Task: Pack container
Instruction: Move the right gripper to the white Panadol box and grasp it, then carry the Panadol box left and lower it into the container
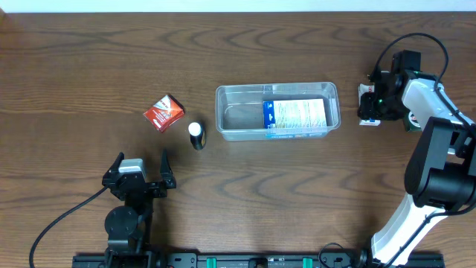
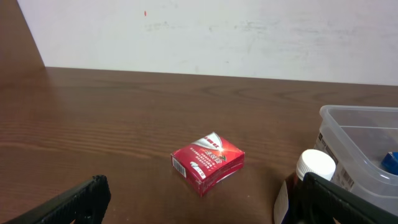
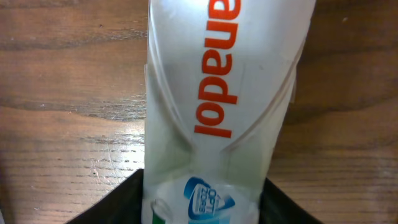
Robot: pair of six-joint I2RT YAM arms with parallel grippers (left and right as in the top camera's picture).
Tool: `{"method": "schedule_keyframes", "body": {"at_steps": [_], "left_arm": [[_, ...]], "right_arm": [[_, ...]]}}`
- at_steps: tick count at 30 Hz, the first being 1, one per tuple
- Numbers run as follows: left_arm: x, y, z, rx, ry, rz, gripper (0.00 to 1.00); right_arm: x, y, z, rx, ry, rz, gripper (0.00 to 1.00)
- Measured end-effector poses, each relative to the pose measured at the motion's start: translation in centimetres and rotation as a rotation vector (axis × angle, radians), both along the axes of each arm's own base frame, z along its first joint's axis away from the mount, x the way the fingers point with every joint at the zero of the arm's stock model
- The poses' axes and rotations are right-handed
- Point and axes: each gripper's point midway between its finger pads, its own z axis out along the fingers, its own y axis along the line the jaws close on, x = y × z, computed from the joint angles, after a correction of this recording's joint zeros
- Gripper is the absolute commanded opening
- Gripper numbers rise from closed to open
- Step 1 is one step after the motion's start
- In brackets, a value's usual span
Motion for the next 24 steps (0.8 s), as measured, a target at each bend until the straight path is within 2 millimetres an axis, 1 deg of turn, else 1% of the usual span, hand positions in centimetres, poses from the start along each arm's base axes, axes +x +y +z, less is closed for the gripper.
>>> {"method": "schedule_keyframes", "body": {"at_steps": [8, 11, 13, 15, 17, 19, 22, 24], "left_arm": [[0.0, 0.0, 0.0, 0.0, 0.0, 0.0, 0.98], [0.0, 0.0, 0.0, 0.0, 0.0, 0.0, 0.98], [0.0, 0.0, 0.0, 0.0, 0.0, 0.0, 0.98], [0.0, 0.0, 0.0, 0.0, 0.0, 0.0, 0.98], [0.0, 0.0, 0.0, 0.0, 0.0, 0.0, 0.98], [0.0, 0.0, 0.0, 0.0, 0.0, 0.0, 0.98], [0.0, 0.0, 0.0, 0.0, 0.0, 0.0, 0.98], [0.0, 0.0, 0.0, 0.0, 0.0, 0.0, 0.98]], "right_arm": [[0.0, 0.0, 0.0, -0.003, 0.002, 0.0, 0.36], [-0.2, 0.0, 0.2, -0.001, 0.011, 0.0, 0.36], [-0.4, 0.0, 0.4, 0.002, 0.023, 0.0, 0.38], [-0.3, 0.0, 1.1, 0.003, 0.031, 0.0, 0.41], [0.1, -0.1, 2.4, 0.001, 0.022, 0.002, 0.41], [0.7, -0.1, 4.8, -0.008, -0.002, 0.018, 0.41], [1.7, 0.2, 9.7, -0.032, -0.069, 0.067, 0.41], [2.0, 1.0, 13.1, -0.051, -0.123, 0.119, 0.42]]}}
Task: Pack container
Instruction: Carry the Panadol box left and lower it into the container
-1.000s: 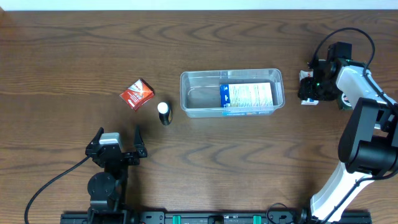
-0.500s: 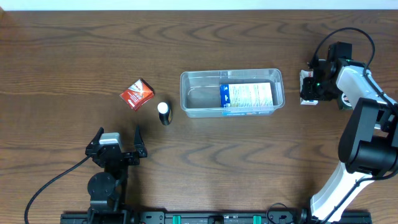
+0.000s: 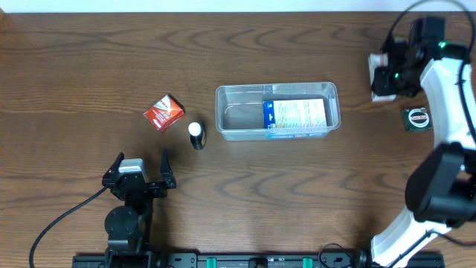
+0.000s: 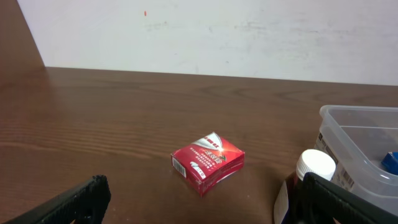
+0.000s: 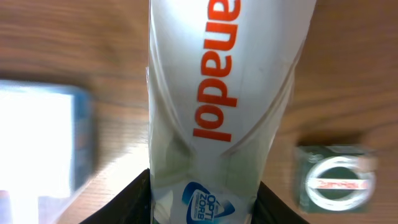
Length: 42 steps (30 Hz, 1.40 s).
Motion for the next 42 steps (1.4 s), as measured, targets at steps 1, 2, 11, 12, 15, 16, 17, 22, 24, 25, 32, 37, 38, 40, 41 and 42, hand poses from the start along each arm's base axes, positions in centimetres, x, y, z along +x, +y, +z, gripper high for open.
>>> {"method": "schedule_keyframes", "body": {"at_steps": [1, 2, 11, 12, 15, 16, 17, 22, 24, 25, 32, 37, 38, 40, 41, 42], "left_arm": [[0.0, 0.0, 0.0, 0.0, 0.0, 0.0, 0.98], [0.0, 0.0, 0.0, 0.0, 0.0, 0.0, 0.98], [0.0, 0.0, 0.0, 0.0, 0.0, 0.0, 0.98], [0.0, 0.0, 0.0, 0.0, 0.0, 0.0, 0.98], [0.0, 0.0, 0.0, 0.0, 0.0, 0.0, 0.98], [0.0, 0.0, 0.0, 0.0, 0.0, 0.0, 0.98], [0.0, 0.0, 0.0, 0.0, 0.0, 0.0, 0.98], [0.0, 0.0, 0.0, 0.0, 0.0, 0.0, 0.98], [0.0, 0.0, 0.0, 0.0, 0.0, 0.0, 0.98], [0.0, 0.0, 0.0, 0.0, 0.0, 0.0, 0.98], [0.0, 0.0, 0.0, 0.0, 0.0, 0.0, 0.98], [0.0, 0.0, 0.0, 0.0, 0.0, 0.0, 0.98], [0.0, 0.0, 0.0, 0.0, 0.0, 0.0, 0.98], [0.0, 0.0, 0.0, 0.0, 0.0, 0.0, 0.98], [0.0, 0.0, 0.0, 0.0, 0.0, 0.0, 0.98], [0.0, 0.0, 0.0, 0.0, 0.0, 0.0, 0.98]], "right_arm": [[0.0, 0.7, 1.7, -0.009, -0.025, 0.031, 0.42], [-0.1, 1.5, 3.3, -0.016, -0.045, 0.066, 0.43], [-4.2, 11.9, 8.1, 0.04, -0.077, 0.493, 0.39], [-4.8, 13.2, 7.9, 0.042, -0.064, 0.552, 0.38], [-5.9, 15.9, 7.5, 0.034, -0.05, 0.694, 0.37], [-6.3, 16.6, 7.2, 0.027, -0.047, 0.741, 0.37], [-6.6, 17.2, 6.9, 0.018, -0.043, 0.783, 0.38], [-7.8, 18.5, 4.3, -0.029, -0.012, 0.949, 0.46], [-8.0, 18.5, 3.3, -0.044, -0.004, 0.994, 0.46], [-8.1, 18.4, 2.8, -0.051, 0.0, 1.02, 0.46], [-7.3, 18.4, 0.3, -0.127, -0.054, 1.201, 0.45], [-6.0, 18.7, -0.5, -0.179, -0.123, 1.279, 0.44], [-5.9, 18.7, -0.6, -0.185, -0.13, 1.289, 0.43], [-5.8, 18.7, -0.5, -0.192, -0.14, 1.299, 0.43], [-5.7, 18.7, -0.5, -0.193, -0.141, 1.303, 0.43], [-5.7, 18.7, -0.5, -0.194, -0.141, 1.304, 0.43]]}}
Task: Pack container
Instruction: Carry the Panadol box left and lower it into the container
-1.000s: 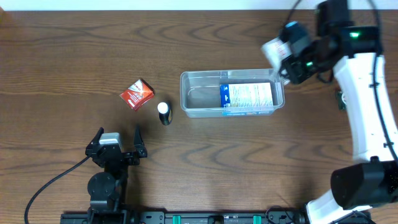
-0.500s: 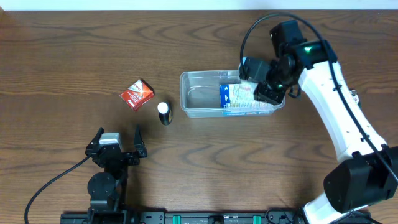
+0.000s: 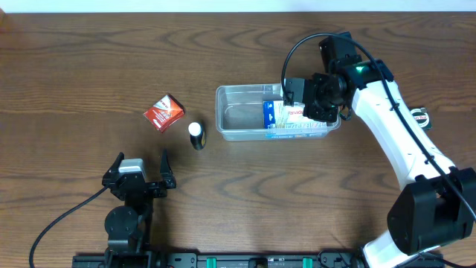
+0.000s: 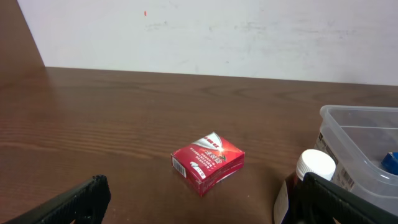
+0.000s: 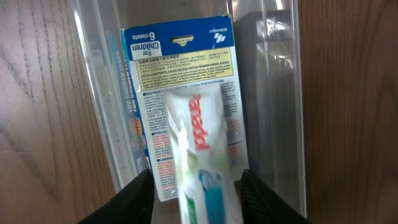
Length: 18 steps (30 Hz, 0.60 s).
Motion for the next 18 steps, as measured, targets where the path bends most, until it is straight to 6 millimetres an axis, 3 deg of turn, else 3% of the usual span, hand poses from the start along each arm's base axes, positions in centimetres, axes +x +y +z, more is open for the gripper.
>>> {"method": "schedule_keyframes", "body": {"at_steps": [7, 12, 18], "left_arm": [[0.0, 0.0, 0.0, 0.0, 0.0, 0.0, 0.98], [0.0, 0.0, 0.0, 0.0, 0.0, 0.0, 0.98], [0.0, 0.0, 0.0, 0.0, 0.0, 0.0, 0.98]], "right_arm": [[0.4, 0.1, 0.1, 0.019, -0.001, -0.053, 0.26], [1.2, 0.3, 0.4, 0.078, 0.01, -0.219, 0.01], [2.5, 0.9, 1.0, 0.23, 0.066, -0.576, 0.01]]}}
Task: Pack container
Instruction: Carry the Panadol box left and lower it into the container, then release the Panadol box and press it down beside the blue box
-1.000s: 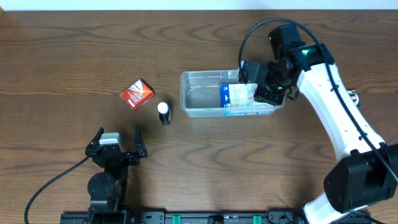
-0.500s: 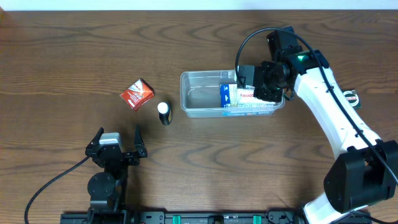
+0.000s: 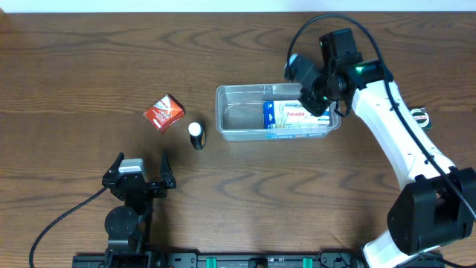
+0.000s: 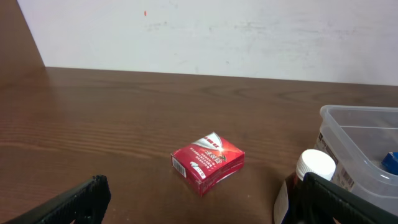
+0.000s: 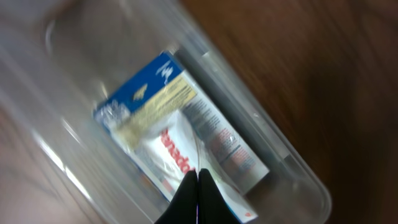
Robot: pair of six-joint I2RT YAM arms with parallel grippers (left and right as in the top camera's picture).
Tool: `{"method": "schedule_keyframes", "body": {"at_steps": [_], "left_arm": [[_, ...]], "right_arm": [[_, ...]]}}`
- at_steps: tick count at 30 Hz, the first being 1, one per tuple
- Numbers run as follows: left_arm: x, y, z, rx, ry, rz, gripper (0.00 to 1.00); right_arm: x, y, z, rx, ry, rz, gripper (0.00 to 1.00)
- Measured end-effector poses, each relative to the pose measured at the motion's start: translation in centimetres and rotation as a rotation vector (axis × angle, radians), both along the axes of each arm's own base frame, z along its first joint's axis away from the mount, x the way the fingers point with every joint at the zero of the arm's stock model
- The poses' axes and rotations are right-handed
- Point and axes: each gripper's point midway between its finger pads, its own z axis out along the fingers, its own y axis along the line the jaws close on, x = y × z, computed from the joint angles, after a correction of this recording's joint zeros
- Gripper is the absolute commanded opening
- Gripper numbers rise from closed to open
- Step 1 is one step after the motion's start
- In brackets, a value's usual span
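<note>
The clear plastic container (image 3: 220, 112) sits mid-table. In its right half lies a blue-and-white box (image 5: 149, 93), with a white Panadol pack (image 3: 296, 114) flat on top of it (image 5: 177, 155). My right gripper (image 3: 312, 99) hovers over the container's back right, fingers pressed together with nothing between them (image 5: 198, 179). A red box (image 3: 163, 112) and a dark bottle with a white cap (image 3: 195, 135) stand left of the container. My left gripper (image 3: 141, 173) is open near the front edge, behind the red box (image 4: 208, 163) and bottle (image 4: 314, 171).
A small green round item (image 3: 422, 117) lies at the right, partly behind my right arm. The container's left half (image 3: 242, 115) holds nothing. A white wall closes off the table's far edge (image 4: 205, 37).
The Panadol pack was between my right fingers above the container; now it lies in the container on the blue box, and the right gripper is shut and empty. The left arm has not moved.
My right gripper was shut on the Panadol pack at the table's right side, next to the green item. Then it held the pack farther back on the right. Then it held it over the container, where the pack now lies, let go.
</note>
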Motion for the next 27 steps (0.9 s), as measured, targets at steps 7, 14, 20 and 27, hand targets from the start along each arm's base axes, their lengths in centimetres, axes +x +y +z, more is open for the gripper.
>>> {"method": "schedule_keyframes", "body": {"at_steps": [7, 14, 20, 27], "left_arm": [[0.0, 0.0, 0.0, 0.0, 0.0, 0.0, 0.98], [0.0, 0.0, 0.0, 0.0, 0.0, 0.0, 0.98], [0.0, 0.0, 0.0, 0.0, 0.0, 0.0, 0.98], [0.0, 0.0, 0.0, 0.0, 0.0, 0.0, 0.98]], "right_arm": [[0.2, 0.0, -1.0, 0.159, 0.122, -0.404, 0.01], [-0.5, -0.9, -4.1, 0.194, 0.192, -0.634, 0.01], [0.0, -1.9, -5.1, 0.176, 0.148, -0.737, 0.01], [0.6, -2.2, -5.7, 0.164, 0.091, -0.807, 0.01]]}}
